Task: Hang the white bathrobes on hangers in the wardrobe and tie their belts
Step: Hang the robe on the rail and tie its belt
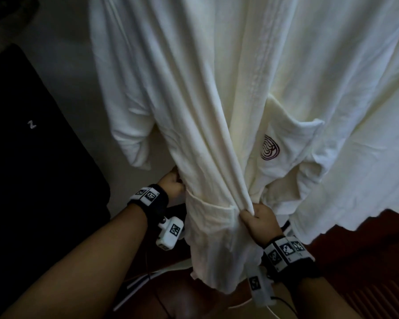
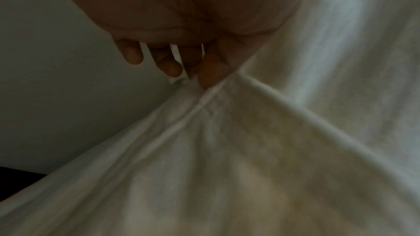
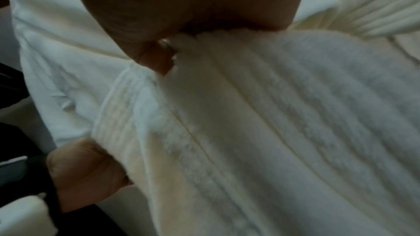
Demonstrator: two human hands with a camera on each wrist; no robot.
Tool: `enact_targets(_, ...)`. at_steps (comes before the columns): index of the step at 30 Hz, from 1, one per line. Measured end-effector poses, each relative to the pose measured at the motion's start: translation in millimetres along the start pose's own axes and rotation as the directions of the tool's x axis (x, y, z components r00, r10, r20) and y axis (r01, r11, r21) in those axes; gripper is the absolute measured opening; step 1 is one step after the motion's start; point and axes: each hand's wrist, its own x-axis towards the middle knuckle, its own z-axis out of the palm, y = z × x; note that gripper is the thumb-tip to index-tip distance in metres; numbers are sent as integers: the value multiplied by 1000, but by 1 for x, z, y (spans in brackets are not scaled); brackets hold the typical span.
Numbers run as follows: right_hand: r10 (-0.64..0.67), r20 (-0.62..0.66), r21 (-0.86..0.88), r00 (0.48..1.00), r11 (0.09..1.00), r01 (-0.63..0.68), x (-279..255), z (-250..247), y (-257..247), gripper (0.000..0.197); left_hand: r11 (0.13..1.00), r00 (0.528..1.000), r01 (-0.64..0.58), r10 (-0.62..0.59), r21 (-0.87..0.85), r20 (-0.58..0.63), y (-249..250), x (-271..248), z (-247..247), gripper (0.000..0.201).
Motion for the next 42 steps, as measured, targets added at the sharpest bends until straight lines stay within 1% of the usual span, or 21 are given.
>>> enact_targets(2,14,-29,-4,999,1000,-14,0,-4,4,34,991,993,89,-96,101,61,7,-2,6,53)
enact_targets(3,23,-44,-12,999,1000,-23,0,-5,5,31,975,984,143,-159,169,85,13,-7,10,52)
enact_targets(5,28,-45,-32,999,999,-29,-1,-4,5,28,952,987,97,-130,289,94,21,-15,14,61)
enact_targets(9,3,-45,-81,999,997,-6,-3,0,5,25,959,983,71,-114,273,144,22,-26,15,60)
enact_targets(11,17,-63,-111,998,993,-24,0,0,7,22,977,979,80,-114,198,171,8,-27,6,72)
enact_targets(12,29,-77,-130,997,991,-39,2,0,8,20,988,985,70,-90,138,146,3,-28,-1,78)
enact_targets(13,42,-92,-152,995,987,-56,4,-2,9,17,994,994,58,-66,98,83,-3,-32,-9,73)
enact_targets(15,40,-111,-194,993,979,-61,8,-6,9,13,999,999,18,-16,41,-46,-24,-30,-27,49)
enact_targets(17,-2,-99,-233,995,972,-21,11,-9,5,13,1000,981,21,-17,17,-191,-25,-33,-42,22)
enact_targets(18,-25,-86,-250,996,968,2,12,-10,4,13,998,965,10,9,69,-263,-27,-30,-49,14)
enact_targets(20,-46,-66,-280,997,960,25,13,-9,3,16,954,921,-19,133,299,-365,-22,-29,-65,19)
enact_targets(21,-51,-65,-284,997,958,31,13,-8,3,18,921,911,-18,176,389,-373,-20,-29,-73,22)
enact_targets(23,-48,-61,-282,997,959,29,12,-8,3,22,891,944,-24,170,453,-284,-15,-34,-83,27)
enact_targets(25,-43,-51,-293,998,956,26,11,-8,0,19,927,985,-44,102,372,-139,-10,-41,-86,29)
enact_targets(27,-53,-39,-302,998,953,39,9,-9,-3,17,953,990,-65,99,296,-100,-9,-46,-87,32)
enact_targets(29,-47,-28,-314,999,949,36,9,-11,-5,16,882,968,-53,161,468,-193,-12,-46,-92,22)
enact_targets(31,-20,-33,-340,999,940,7,11,-14,-6,17,774,903,-26,290,633,-317,-14,-45,-97,16)
enact_targets(34,11,-58,-377,998,926,-31,14,-18,-9,24,724,810,-9,410,690,-419,-8,-50,-103,12)
enact_targets(37,24,-72,-392,997,919,-50,15,-23,-10,27,690,789,-29,460,723,-408,-6,-57,-103,12)
enact_targets(40,32,-52,-374,998,926,-49,13,-25,-9,23,671,781,-128,523,730,-343,-10,-60,-94,9)
enact_targets(42,38,-27,-361,999,932,-45,10,-25,-8,20,740,819,-158,468,654,-331,-13,-59,-87,19)
